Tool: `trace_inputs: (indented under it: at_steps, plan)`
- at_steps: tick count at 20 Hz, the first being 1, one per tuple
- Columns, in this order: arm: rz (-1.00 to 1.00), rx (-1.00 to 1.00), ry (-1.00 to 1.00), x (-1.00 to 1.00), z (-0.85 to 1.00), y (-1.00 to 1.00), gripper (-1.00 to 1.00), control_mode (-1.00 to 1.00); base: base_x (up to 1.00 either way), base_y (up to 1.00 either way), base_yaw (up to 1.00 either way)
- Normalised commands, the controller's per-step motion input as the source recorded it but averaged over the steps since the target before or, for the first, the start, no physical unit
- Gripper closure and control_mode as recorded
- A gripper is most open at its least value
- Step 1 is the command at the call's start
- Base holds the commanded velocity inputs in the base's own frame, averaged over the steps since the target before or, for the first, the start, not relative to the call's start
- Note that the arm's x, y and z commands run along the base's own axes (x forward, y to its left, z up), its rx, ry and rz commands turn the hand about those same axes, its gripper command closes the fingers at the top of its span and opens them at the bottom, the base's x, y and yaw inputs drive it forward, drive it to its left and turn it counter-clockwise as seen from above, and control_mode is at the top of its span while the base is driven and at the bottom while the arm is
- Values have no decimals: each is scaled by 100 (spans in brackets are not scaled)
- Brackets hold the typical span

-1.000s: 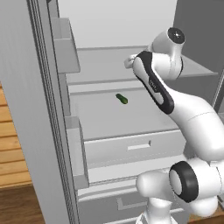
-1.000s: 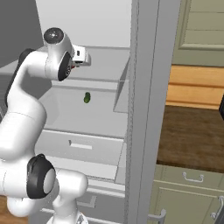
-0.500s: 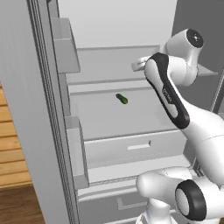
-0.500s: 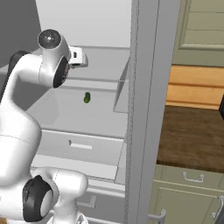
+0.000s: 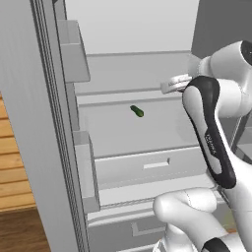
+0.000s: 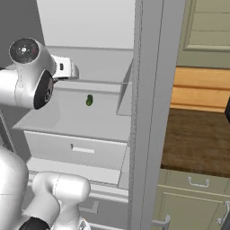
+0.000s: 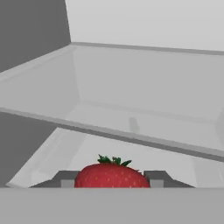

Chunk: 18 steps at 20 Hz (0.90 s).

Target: Take the strawberry from the fridge and place it on top of the pancake, located on the dining counter.

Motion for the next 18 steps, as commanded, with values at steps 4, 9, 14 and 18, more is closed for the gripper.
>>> trace_inputs:
  at_steps: [4, 9, 14, 18]
  plan:
    - [0, 0, 0, -100, 0, 0, 100, -100, 0, 0, 0]
    - [0, -8, 7, -71, -21, 13, 100, -100, 0, 0, 0]
    - [0, -3, 13, -28, -31, 6, 100, -100, 0, 0, 0]
    - [0, 0, 6, -47, -28, -3, 100, -100, 0, 0, 0]
